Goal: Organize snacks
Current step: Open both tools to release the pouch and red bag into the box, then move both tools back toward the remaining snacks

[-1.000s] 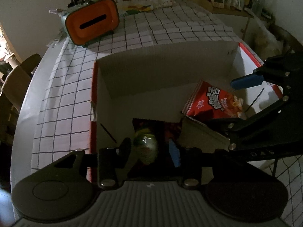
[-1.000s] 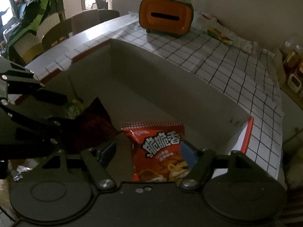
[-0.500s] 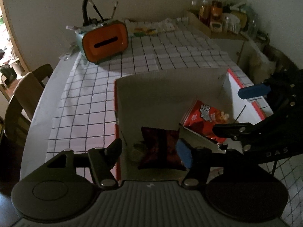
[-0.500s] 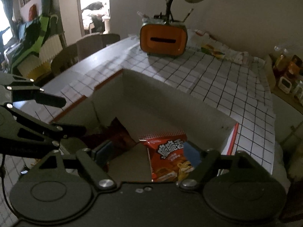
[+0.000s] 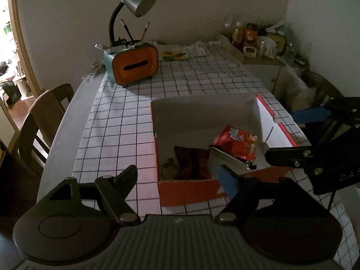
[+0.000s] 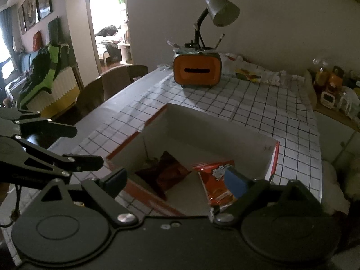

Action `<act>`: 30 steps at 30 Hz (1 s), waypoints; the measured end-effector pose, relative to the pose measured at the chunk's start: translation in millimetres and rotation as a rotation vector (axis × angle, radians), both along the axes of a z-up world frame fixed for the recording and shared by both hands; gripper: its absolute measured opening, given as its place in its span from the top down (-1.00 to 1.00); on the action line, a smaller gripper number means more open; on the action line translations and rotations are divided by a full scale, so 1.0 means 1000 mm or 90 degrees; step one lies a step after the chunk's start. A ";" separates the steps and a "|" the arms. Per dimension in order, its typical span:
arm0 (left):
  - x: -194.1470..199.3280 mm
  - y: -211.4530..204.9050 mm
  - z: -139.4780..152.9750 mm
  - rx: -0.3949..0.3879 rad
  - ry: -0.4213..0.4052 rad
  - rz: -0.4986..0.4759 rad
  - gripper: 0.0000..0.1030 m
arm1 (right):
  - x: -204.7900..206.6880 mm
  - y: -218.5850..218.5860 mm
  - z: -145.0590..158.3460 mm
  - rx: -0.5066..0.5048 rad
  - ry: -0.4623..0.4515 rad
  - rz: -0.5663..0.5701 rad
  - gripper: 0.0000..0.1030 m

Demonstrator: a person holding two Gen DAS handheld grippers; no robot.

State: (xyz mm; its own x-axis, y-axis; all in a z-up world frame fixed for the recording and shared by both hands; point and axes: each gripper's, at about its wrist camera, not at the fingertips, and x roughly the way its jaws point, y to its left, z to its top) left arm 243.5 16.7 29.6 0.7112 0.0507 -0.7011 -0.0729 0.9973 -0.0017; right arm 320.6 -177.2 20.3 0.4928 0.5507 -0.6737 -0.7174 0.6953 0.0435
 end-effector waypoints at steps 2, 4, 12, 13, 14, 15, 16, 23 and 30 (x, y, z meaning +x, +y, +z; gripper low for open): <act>-0.009 0.000 0.002 -0.001 -0.005 -0.006 -0.53 | -0.012 -0.001 0.003 0.005 -0.004 -0.004 -0.85; -0.020 0.000 0.005 0.000 -0.014 -0.010 -0.54 | -0.023 -0.004 0.006 0.013 -0.006 -0.008 -0.92; -0.057 0.000 0.016 -0.005 -0.043 -0.025 -0.67 | -0.062 -0.005 0.015 0.031 -0.012 -0.017 -0.98; -0.062 0.000 0.017 -0.004 -0.049 -0.025 -0.68 | -0.066 -0.005 0.016 0.032 -0.016 -0.019 -0.99; -0.067 0.000 0.018 -0.004 -0.055 -0.026 -0.71 | -0.072 -0.005 0.017 0.034 -0.018 -0.022 -1.00; -0.070 0.000 0.019 -0.005 -0.059 -0.027 -0.72 | -0.076 -0.006 0.018 0.038 -0.018 -0.024 -1.00; -0.074 0.001 0.020 -0.007 -0.063 -0.029 -0.74 | -0.080 -0.006 0.018 0.042 -0.017 -0.026 -1.00; -0.101 0.006 0.021 -0.018 -0.081 -0.035 -0.80 | -0.106 -0.009 0.020 0.050 -0.020 -0.036 -1.00; -0.125 0.012 0.019 -0.027 -0.099 -0.025 -0.90 | -0.121 -0.017 0.011 0.043 -0.020 -0.060 -1.00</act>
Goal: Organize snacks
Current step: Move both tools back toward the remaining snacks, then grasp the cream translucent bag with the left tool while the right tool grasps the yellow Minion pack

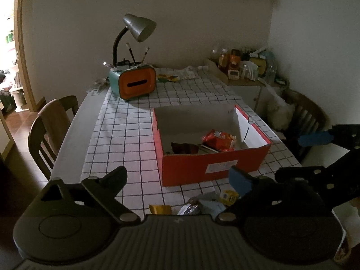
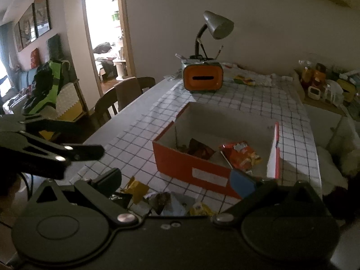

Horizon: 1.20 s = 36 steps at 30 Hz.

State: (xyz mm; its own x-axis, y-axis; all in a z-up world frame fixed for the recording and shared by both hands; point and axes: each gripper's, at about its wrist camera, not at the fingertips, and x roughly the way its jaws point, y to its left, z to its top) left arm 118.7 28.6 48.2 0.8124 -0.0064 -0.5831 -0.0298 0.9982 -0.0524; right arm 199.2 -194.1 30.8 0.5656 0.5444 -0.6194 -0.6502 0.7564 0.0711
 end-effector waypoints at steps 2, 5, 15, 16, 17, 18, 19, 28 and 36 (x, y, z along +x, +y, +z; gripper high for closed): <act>-0.004 0.001 -0.004 0.007 0.010 -0.002 -0.90 | -0.001 -0.003 -0.006 -0.005 0.002 -0.008 -1.00; -0.007 0.003 -0.015 0.007 0.029 -0.001 -0.90 | -0.005 -0.006 -0.018 -0.014 0.014 -0.015 -1.00; -0.012 -0.002 -0.067 -0.027 0.105 -0.041 -0.90 | -0.004 -0.016 -0.067 -0.066 0.024 0.006 -0.99; -0.013 -0.004 -0.071 -0.027 0.111 -0.040 -0.90 | -0.003 -0.018 -0.072 -0.070 0.026 0.007 -0.99; -0.013 -0.007 -0.076 -0.025 0.117 -0.039 -0.90 | -0.001 -0.019 -0.077 -0.075 0.029 0.008 -0.98; -0.012 -0.009 -0.081 -0.023 0.125 -0.039 -0.90 | 0.002 -0.020 -0.081 -0.079 0.035 0.010 -0.96; -0.012 -0.011 -0.085 -0.021 0.131 -0.039 -0.90 | 0.005 -0.020 -0.086 -0.083 0.042 0.010 -0.96; -0.007 -0.029 -0.113 -0.009 0.164 -0.045 -0.89 | 0.033 -0.015 -0.127 -0.126 0.066 0.043 -0.77; 0.006 -0.036 -0.128 0.002 0.182 -0.030 -0.88 | 0.059 -0.007 -0.154 -0.151 0.077 0.083 -0.58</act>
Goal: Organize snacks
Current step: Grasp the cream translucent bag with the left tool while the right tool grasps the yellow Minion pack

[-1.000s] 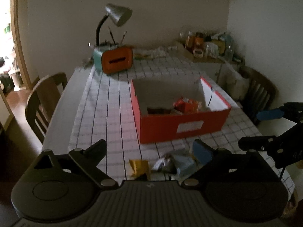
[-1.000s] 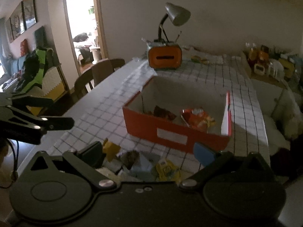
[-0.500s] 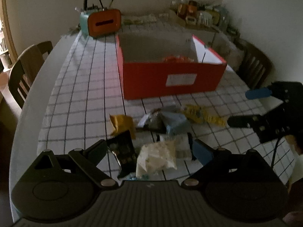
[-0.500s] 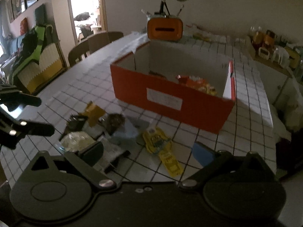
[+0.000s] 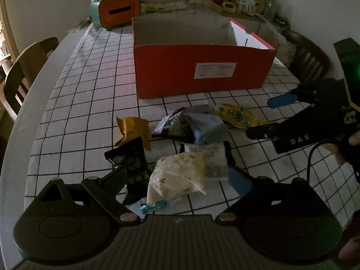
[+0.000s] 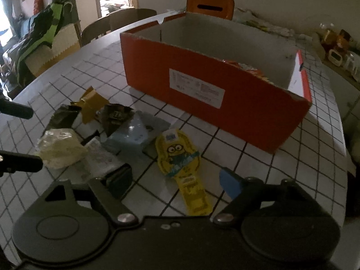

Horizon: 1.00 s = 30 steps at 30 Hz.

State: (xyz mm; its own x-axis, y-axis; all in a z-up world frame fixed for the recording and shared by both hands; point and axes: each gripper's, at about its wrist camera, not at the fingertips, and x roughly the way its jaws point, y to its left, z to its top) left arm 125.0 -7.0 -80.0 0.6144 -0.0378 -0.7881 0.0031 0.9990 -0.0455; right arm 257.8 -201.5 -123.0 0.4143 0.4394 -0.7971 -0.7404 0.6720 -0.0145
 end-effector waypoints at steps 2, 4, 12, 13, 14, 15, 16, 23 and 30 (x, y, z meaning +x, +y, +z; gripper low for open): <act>0.003 -0.002 -0.003 0.009 0.001 -0.004 -0.85 | 0.007 0.002 -0.005 -0.004 0.005 0.006 -0.53; 0.005 -0.005 -0.007 0.018 0.006 -0.008 -0.83 | 0.012 0.005 -0.010 -0.008 0.008 0.013 -0.48; 0.014 -0.008 -0.023 0.041 0.033 -0.011 -0.70 | 0.020 0.013 -0.023 -0.024 0.008 0.045 -0.42; 0.015 -0.008 -0.024 0.044 0.034 -0.010 -0.66 | 0.020 0.014 -0.024 -0.025 0.008 0.048 -0.41; 0.017 -0.008 -0.024 0.046 0.035 -0.010 -0.58 | 0.021 0.015 -0.024 -0.021 0.008 0.050 -0.40; 0.018 -0.008 -0.025 0.047 0.037 -0.010 -0.53 | 0.021 0.015 -0.024 -0.018 0.007 0.051 -0.39; 0.019 -0.008 -0.026 0.049 0.039 -0.010 -0.45 | 0.022 0.015 -0.024 -0.016 0.008 0.051 -0.35; 0.023 -0.010 -0.027 0.056 0.039 -0.019 -0.30 | 0.025 0.014 -0.023 -0.007 0.010 0.045 0.00; 0.021 -0.014 -0.026 0.072 0.032 -0.030 -0.03 | 0.020 0.009 -0.020 -0.006 0.004 0.034 0.01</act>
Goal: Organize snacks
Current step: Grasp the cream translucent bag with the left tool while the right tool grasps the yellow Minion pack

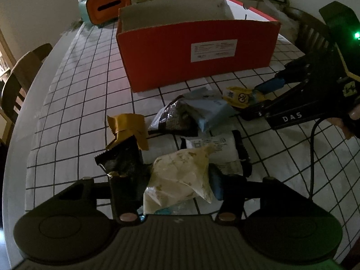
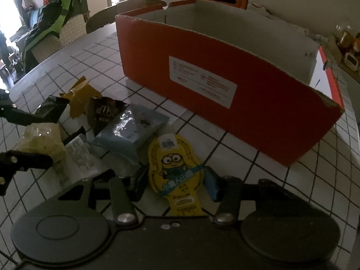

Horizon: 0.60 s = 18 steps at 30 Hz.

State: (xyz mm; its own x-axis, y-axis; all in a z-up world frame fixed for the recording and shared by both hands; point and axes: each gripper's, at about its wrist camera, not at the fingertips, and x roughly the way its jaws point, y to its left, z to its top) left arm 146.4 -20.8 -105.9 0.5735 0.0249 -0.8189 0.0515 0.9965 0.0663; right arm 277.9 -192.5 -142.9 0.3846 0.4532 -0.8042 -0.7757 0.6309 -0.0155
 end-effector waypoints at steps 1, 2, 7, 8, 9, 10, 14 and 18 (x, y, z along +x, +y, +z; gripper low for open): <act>0.000 0.000 0.000 0.000 -0.001 -0.001 -0.01 | -0.001 -0.001 0.001 0.002 0.000 -0.005 0.01; -0.001 0.000 0.001 -0.001 -0.002 -0.002 0.01 | -0.002 -0.003 0.002 0.002 0.001 -0.010 0.01; -0.004 0.001 0.002 -0.010 -0.004 -0.007 0.09 | -0.009 -0.012 0.010 0.016 0.015 -0.045 0.01; -0.005 0.001 0.002 -0.011 -0.004 -0.006 0.10 | -0.011 -0.013 0.013 0.023 0.020 -0.051 0.01; -0.005 0.002 0.002 -0.012 -0.005 -0.004 0.10 | -0.014 -0.015 0.016 0.028 0.022 -0.057 0.01; -0.006 0.002 0.003 -0.015 -0.006 -0.002 0.12 | -0.017 -0.016 0.018 0.030 0.021 -0.061 0.01; -0.010 0.006 0.005 -0.035 -0.007 0.004 0.18 | -0.029 -0.020 0.027 0.039 0.019 -0.078 0.01; -0.017 0.010 0.008 -0.047 -0.010 0.008 0.19 | -0.040 -0.025 0.037 0.051 0.021 -0.102 0.01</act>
